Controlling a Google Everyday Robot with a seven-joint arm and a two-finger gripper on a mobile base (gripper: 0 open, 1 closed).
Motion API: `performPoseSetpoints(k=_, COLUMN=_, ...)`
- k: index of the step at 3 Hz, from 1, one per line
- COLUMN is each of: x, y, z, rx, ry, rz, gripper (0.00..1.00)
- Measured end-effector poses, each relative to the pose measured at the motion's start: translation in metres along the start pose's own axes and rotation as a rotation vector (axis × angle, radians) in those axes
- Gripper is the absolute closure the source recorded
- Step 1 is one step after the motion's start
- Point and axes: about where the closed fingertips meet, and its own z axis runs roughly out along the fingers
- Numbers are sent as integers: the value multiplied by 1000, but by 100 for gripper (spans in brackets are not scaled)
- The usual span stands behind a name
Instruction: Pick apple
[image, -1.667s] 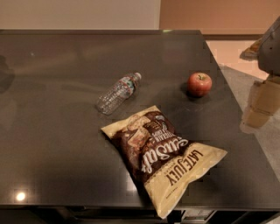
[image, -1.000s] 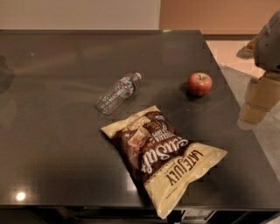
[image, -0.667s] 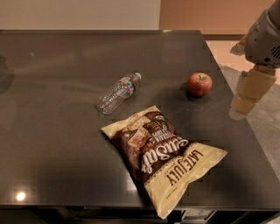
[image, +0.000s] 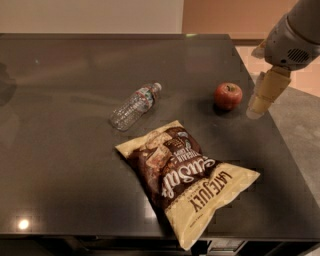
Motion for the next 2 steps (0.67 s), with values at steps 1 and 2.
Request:
performPoseSetpoints(k=1, x=0, y=-26, z=25, rx=-27, ry=-30, rz=6, gripper=0)
performPoseSetpoints(k=2, x=4, y=-48, z=48, rx=-60, ry=-45, rz=21, gripper=0)
